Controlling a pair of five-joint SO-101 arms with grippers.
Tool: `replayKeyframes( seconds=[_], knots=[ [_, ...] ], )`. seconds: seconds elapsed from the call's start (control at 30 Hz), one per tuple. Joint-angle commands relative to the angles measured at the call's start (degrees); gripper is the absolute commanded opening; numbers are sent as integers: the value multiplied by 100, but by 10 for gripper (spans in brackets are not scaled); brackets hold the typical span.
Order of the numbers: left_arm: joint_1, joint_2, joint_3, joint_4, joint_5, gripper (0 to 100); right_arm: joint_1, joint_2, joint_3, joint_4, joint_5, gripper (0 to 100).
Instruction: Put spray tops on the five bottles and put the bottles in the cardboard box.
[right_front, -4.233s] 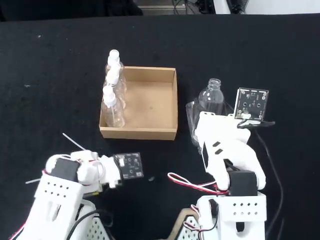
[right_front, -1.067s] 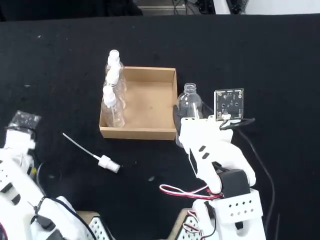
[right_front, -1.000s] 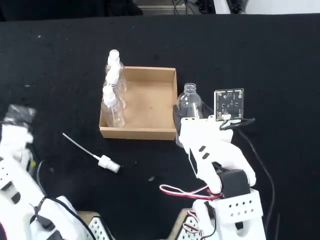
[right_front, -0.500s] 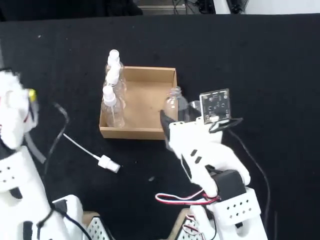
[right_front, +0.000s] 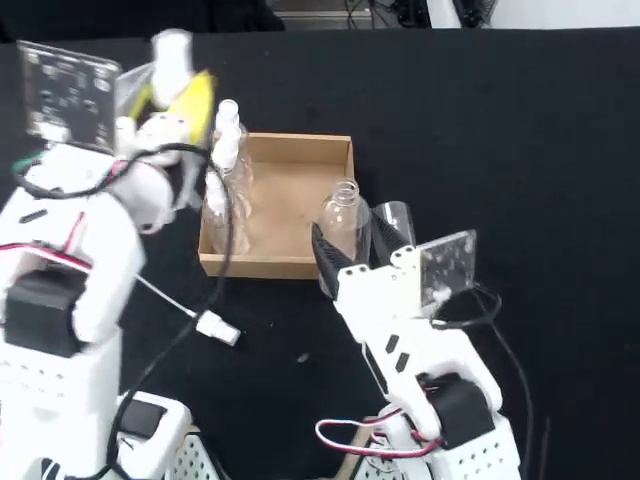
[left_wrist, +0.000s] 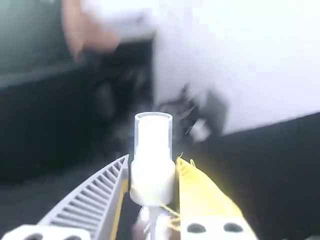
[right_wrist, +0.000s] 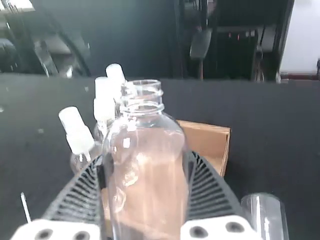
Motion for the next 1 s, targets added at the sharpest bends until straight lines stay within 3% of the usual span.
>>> replayKeyframes(
  seconds=[0.0,0.3,0.47,0.83,0.97],
  knots=[
    [875,-97,4,-1196,62,29,-62,-312,31,-202,9,11],
    [2132,-79,4,-1960,62,30,-62,-374,40,-202,9,11],
    [2185,-53,303,-2224,26,30,-62,-374,40,-202,9,11],
    [2176,-123,1552,-3938,9,30,-62,-374,101,-352,9,11],
    [2176,-123,1701,-4044,26,30,-53,-374,286,-563,9,11]
  ],
)
